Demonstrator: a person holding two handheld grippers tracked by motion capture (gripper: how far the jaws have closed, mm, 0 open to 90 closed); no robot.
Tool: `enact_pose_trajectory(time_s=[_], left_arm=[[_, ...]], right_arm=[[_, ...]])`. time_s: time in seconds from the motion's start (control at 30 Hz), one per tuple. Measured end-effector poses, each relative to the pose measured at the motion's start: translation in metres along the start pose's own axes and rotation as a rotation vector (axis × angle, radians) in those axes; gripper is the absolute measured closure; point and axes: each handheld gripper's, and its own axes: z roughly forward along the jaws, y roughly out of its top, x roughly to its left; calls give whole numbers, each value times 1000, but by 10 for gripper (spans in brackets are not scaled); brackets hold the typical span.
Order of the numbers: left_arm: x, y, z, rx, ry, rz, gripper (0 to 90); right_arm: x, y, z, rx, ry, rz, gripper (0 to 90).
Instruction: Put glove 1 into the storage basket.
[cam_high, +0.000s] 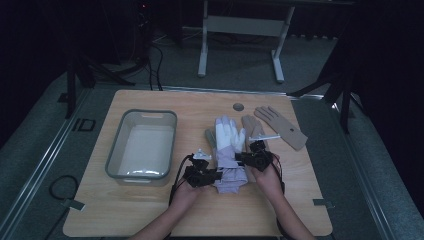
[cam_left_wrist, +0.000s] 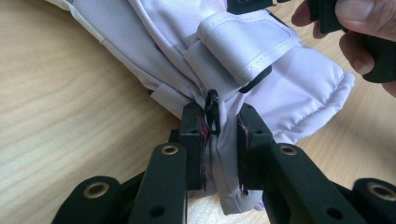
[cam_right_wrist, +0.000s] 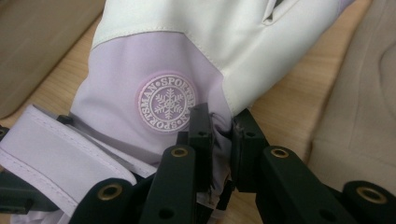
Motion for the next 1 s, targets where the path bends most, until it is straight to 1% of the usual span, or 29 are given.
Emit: enact_pose_trajectory(time_s=[0.07, 0.17, 0.33, 0.47, 0.6, 0.7, 0.8, 0.9, 1.0], left_arm=[[0, 4, -6, -8, -8, -1, 762], [0, 11, -15, -16, -17, 5, 763], [0, 23, -29, -19, -20, 39, 766], [1, 32, -41, -18, -25, 56, 766], [4, 38, -53, -25, -21, 70, 767], [6, 42, -63, -42, -8, 73, 765], [10, 45, -73, -54, -5, 77, 766], [14, 48, -85, -63, 3, 84, 766], [19, 49, -96, -68, 11, 84, 766]], right_arm=[[3, 4, -5, -23, -1, -9, 810], [7, 10, -12, -43, 2, -14, 811], [15, 22, -23, -84, 9, -17, 811], [22, 31, -29, -105, 11, -24, 811], [31, 40, -33, -122, 13, -34, 811], [36, 47, -35, -136, 21, -37, 812], [45, 59, -36, -146, 22, -54, 812], [53, 66, -36, -154, 25, -69, 811], [63, 74, -34, -163, 34, -80, 812]])
